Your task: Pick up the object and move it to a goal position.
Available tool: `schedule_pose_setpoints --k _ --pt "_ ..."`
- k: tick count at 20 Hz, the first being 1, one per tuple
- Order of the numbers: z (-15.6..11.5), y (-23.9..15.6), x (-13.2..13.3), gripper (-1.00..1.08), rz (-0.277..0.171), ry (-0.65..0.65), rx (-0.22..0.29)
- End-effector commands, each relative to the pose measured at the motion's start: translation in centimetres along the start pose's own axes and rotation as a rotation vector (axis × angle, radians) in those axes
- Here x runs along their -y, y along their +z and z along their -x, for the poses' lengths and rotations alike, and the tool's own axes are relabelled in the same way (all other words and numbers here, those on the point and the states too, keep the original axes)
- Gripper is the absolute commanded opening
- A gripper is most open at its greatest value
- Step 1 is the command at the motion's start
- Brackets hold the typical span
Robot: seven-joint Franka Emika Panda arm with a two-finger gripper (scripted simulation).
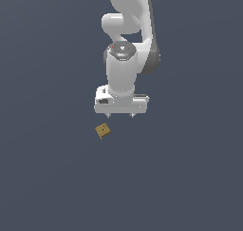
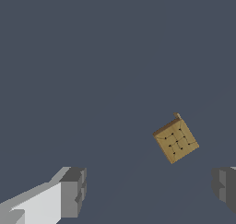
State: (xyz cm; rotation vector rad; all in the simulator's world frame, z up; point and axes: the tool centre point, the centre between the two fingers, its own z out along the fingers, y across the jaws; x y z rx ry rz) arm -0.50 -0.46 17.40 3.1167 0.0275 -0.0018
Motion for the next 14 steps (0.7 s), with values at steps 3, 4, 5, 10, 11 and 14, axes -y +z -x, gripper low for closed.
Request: schedule_pose_setpoints --k 3,4,5,10,11,14 --pt "0.0 -0.1 -0.1 1.00 0.000 -0.001 0.001" --pt "0.1 -0.2 -0.2 1.00 0.000 -0.001 0.001" --pt "0.2 -0.3 -0.4 1.00 0.000 -0.002 0.002" --pt "0.6 -1.1 -1.2 1.00 -0.001 0.002 0.007" --pt "0.6 -1.2 -1.2 1.00 -0.001 0.004 0.008" --pt "0.6 -1.2 -1.2 1.00 -0.001 0.004 0.007"
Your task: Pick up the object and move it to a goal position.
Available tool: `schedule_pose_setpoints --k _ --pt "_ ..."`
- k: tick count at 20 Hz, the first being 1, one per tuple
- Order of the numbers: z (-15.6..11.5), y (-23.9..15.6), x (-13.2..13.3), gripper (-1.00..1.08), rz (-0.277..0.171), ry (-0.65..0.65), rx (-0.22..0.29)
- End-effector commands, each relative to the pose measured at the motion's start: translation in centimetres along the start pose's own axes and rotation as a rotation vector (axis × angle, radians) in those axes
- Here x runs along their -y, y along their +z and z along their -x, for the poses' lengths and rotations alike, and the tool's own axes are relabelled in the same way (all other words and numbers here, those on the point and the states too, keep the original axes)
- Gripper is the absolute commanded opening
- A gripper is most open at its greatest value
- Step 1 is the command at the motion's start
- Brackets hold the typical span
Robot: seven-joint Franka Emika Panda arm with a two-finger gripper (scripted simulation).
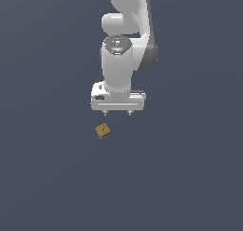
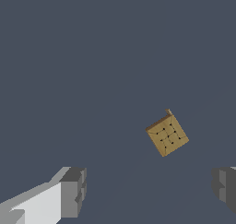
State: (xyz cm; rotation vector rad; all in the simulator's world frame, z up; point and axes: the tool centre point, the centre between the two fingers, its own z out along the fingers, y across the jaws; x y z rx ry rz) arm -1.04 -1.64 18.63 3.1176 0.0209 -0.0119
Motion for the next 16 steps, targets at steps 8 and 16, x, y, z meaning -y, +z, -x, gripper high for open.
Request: schedule_pose_setpoints --k 8,16 --pt "-0.1 1.1 -0.7 1.00 0.001 -0.046 0.001" --pt "-0.2 3.8 -2.5 1.00 0.002 -0.162 0.001"
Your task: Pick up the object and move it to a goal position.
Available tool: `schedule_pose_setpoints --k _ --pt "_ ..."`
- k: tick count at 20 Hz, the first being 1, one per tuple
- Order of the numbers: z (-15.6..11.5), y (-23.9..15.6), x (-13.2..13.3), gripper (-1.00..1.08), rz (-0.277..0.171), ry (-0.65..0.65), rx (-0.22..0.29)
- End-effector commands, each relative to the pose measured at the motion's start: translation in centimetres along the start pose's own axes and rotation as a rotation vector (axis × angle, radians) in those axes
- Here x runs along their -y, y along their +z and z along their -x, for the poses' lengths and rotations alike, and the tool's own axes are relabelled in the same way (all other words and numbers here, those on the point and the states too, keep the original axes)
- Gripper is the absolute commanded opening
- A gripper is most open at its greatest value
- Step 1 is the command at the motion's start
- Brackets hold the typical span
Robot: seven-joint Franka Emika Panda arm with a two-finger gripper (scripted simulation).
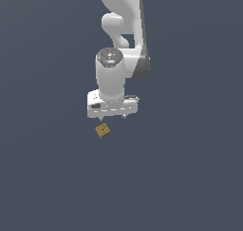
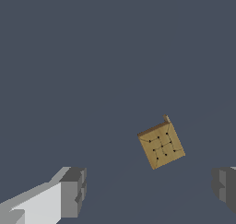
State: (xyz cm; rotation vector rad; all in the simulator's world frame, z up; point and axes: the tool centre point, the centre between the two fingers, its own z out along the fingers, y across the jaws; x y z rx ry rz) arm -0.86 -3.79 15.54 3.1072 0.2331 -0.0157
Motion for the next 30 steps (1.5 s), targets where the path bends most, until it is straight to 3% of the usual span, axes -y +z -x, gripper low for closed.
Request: schedule_pose_setpoints --k 1,17,30 --pt "0.1 1.1 -0.7 1.00 0.000 -0.045 0.000" --pt "1.3 8.1 -4.9 1.00 -0.016 -0.357 -0.011" --pt "1.7 9.6 -5.6 1.00 -0.022 -0.420 -0.016"
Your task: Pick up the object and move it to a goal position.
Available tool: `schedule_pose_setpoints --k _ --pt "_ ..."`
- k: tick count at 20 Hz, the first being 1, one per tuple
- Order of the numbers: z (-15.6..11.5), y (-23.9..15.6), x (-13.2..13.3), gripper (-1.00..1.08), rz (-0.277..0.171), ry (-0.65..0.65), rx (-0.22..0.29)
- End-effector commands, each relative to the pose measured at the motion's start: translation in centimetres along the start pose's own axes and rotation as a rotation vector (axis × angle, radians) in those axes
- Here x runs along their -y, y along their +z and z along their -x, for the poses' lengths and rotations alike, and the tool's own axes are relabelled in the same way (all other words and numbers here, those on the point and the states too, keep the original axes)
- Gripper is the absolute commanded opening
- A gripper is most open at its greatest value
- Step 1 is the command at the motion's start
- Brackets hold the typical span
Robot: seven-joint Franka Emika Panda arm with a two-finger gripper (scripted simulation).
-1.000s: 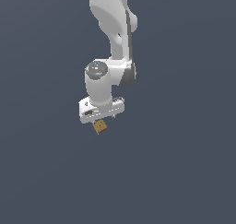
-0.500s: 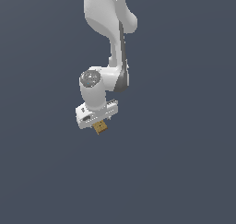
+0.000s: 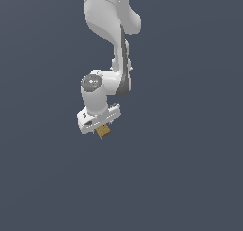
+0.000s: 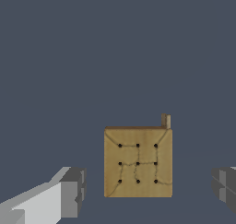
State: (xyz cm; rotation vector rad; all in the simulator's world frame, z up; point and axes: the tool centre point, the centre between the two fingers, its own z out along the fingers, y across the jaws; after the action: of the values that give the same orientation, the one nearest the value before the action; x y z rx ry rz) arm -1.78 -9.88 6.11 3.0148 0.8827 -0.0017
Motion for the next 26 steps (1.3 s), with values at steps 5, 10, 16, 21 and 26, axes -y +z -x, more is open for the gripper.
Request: schedule_pose_setpoints --k 5,10,16,21,26 --pt "0.0 1.2 0.0 1.00 0.000 -0.002 0.000" --pt "0.1 3.7 0.1 1.00 0.000 -0.004 -0.001" --pt "0.0 5.0 0.0 1.00 0.000 -0.004 -0.001" --pt "0.0 5.0 0.0 -1.00 0.000 -0.004 -0.001" --pt "0.0 5.0 0.0 -1.00 0.000 -0.004 -0.001"
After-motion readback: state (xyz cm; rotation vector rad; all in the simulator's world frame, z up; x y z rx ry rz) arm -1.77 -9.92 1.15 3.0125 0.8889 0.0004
